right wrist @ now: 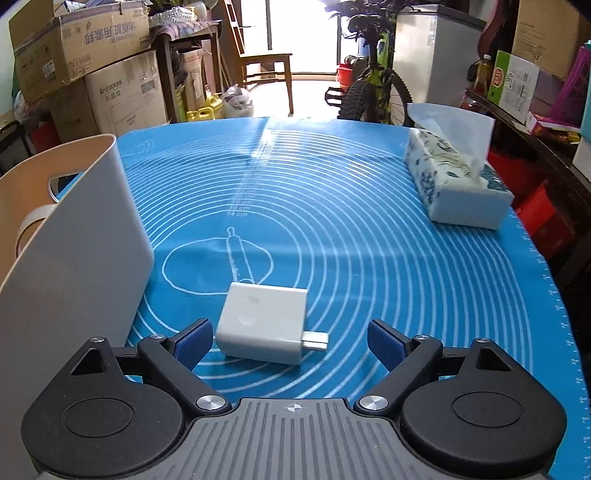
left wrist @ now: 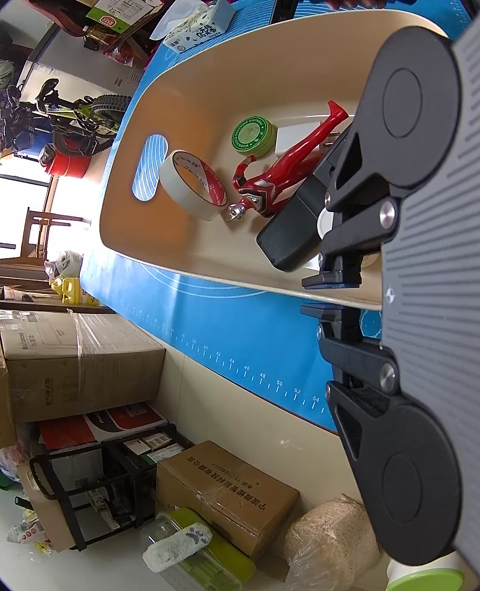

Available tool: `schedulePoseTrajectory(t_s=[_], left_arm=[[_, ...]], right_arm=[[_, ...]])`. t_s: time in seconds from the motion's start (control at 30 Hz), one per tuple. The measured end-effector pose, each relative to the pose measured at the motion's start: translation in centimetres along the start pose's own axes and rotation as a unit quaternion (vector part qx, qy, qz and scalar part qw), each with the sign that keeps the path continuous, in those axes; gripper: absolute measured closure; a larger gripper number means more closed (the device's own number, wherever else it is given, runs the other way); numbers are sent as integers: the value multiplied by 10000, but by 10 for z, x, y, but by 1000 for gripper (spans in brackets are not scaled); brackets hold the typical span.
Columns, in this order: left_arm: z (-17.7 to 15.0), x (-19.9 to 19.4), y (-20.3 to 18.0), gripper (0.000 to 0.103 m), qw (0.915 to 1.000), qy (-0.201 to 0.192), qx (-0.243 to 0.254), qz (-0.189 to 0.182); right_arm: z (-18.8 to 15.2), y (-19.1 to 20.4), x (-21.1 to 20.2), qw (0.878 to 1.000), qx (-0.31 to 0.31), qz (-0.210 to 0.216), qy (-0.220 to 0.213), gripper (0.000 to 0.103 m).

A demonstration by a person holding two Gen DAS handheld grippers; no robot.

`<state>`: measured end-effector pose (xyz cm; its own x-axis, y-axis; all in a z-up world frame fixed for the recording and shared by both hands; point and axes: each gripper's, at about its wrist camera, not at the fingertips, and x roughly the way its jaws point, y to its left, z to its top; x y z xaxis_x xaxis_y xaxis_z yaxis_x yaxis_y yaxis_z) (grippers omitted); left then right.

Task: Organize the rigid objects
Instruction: 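Move the right tool to the white charger plug and grasp it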

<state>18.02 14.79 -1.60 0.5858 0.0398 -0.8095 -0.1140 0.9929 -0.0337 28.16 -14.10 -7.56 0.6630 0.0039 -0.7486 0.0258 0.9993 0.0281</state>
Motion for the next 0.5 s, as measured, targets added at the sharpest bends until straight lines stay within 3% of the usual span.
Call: schedulePoseTrajectory(t_s=[0.37,0.43,0.5], left_arm=[[-1,0,-1,94,10000,-12,31,21],[-1,0,-1,94,10000,-12,34,26],[-1,0,-1,94,10000,-13,38,29]], right_arm=[[-2,14,23,9998,-185,-122,5,14],[-2,14,23,9998,-158,-104,-58,18],[-3,15,20,9998,-170,-57,-126,31]])
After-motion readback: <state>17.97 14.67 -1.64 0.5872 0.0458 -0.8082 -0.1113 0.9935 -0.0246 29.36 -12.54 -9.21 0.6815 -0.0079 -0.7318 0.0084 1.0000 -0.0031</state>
